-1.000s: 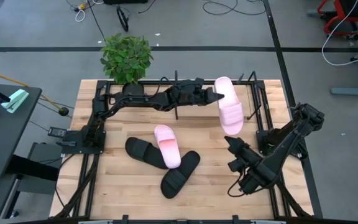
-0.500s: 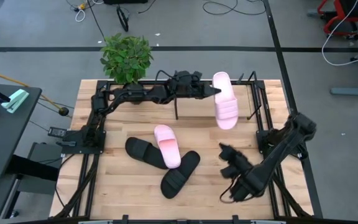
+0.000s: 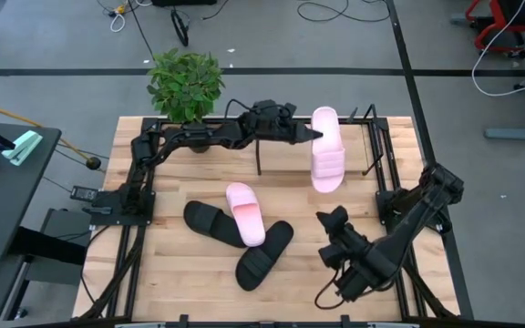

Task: Pick and place slides into the shelf
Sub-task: Put the right pink slide on the shelf

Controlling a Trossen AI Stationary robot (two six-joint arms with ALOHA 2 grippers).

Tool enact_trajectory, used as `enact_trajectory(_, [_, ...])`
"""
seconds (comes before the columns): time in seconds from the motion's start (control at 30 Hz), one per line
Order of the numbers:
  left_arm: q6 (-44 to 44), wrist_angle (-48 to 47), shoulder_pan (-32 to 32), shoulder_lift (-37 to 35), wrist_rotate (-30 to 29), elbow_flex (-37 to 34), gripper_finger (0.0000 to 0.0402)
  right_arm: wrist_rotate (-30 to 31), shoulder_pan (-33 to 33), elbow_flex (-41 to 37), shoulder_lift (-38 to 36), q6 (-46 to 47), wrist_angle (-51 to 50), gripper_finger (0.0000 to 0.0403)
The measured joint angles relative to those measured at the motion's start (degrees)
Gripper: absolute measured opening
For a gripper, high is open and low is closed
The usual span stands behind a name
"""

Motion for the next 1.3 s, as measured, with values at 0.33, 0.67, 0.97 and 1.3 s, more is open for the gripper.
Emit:
enact_trajectory(0.33, [8.9, -10.4, 1.3, -6.0, -2.7, 0.0, 0.0078, 0.2, -6.5, -11.4, -11.2, -0.3, -0.2, 0.0077])
enact_trajectory(0.67, [11.1, -13.2, 1.2, -7.2, -3.9, 0.0, 0.0078, 4.5, -12.2, -11.6, -20.5, 6.4, -0.1, 0.0036])
enact_trajectory(0.97, [10.9, -12.4, 1.4, -7.2, -3.8, 0.0, 0.0078, -14.7, -12.2, -11.6, -34.9, 30.0, -0.1, 0.0005])
enact_trajectory(1.3, [10.8, -12.2, -2.2, -7.2, -4.2, 0.0, 0.0078, -27.1, -12.2, -11.6, -39.8, 26.3, 0.0, 0.0063])
